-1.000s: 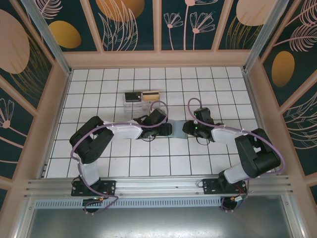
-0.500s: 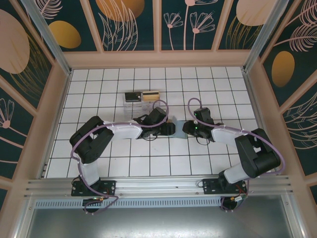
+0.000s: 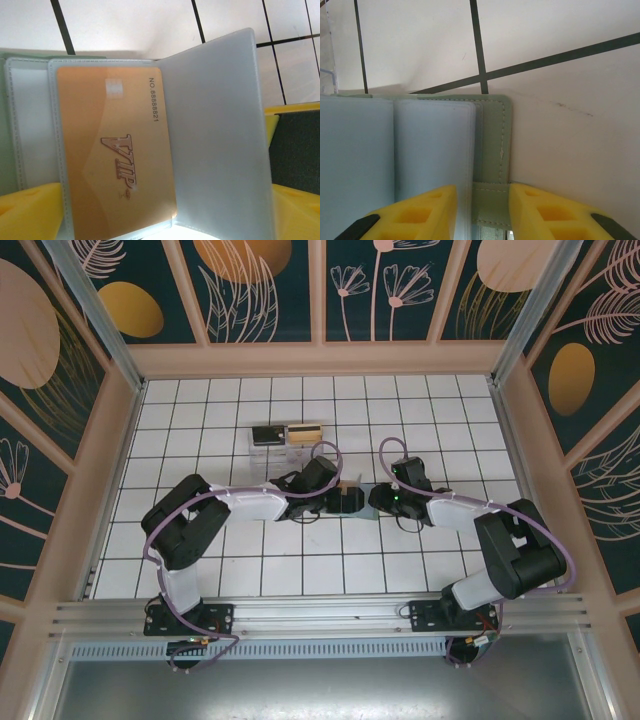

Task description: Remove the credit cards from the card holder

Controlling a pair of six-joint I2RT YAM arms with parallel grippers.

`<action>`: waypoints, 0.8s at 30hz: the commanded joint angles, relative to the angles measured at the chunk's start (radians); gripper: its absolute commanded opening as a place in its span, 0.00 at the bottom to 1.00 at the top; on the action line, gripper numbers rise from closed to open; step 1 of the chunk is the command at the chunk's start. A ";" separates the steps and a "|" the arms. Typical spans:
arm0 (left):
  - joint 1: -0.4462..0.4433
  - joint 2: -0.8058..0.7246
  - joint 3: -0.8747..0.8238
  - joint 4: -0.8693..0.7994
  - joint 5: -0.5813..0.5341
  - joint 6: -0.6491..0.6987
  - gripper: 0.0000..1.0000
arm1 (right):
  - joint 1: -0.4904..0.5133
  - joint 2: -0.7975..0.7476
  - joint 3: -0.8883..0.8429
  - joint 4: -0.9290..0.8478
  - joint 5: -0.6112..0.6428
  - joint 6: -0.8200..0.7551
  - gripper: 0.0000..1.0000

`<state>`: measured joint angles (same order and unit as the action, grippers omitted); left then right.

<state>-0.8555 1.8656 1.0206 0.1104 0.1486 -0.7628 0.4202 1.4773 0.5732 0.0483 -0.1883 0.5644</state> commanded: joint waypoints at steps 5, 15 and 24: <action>-0.004 -0.029 -0.001 0.000 0.004 0.011 0.99 | -0.014 -0.063 -0.033 -0.072 0.049 0.023 0.37; -0.003 -0.040 0.031 -0.016 0.040 0.024 0.99 | -0.075 -0.205 -0.031 -0.134 0.096 0.017 0.39; -0.002 -0.058 0.059 -0.061 0.025 0.040 0.99 | -0.075 -0.202 -0.033 -0.126 0.081 0.019 0.39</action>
<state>-0.8566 1.8442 1.0458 0.0902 0.1787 -0.7525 0.3511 1.2835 0.5468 -0.0608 -0.1097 0.5797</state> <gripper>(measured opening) 0.987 0.388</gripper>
